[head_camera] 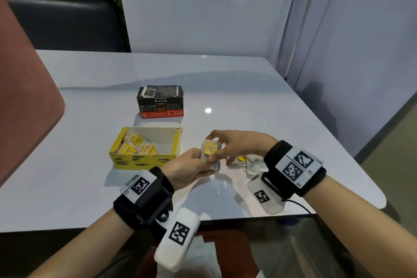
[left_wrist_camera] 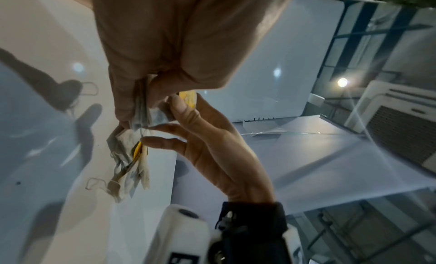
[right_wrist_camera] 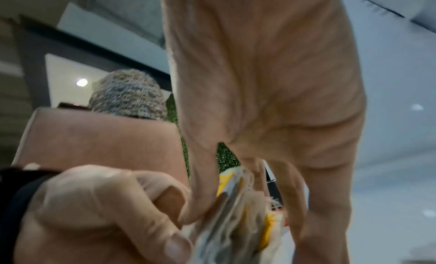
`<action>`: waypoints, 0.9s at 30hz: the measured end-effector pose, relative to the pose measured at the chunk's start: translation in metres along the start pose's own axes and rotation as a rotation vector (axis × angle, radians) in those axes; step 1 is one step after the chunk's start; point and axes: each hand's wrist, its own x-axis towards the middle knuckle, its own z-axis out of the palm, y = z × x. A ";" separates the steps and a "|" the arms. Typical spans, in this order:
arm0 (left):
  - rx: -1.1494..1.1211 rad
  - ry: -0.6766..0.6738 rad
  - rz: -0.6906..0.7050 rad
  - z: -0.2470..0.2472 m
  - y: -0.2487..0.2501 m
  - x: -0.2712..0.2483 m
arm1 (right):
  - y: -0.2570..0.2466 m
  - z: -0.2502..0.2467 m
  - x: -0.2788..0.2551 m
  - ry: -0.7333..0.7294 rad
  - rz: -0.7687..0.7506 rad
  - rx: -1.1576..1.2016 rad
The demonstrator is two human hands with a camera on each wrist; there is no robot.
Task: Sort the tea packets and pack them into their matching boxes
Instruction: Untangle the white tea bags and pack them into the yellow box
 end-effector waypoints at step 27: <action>0.691 0.604 -0.081 -0.166 0.004 -0.054 | -0.120 0.006 0.108 0.150 -0.559 -0.982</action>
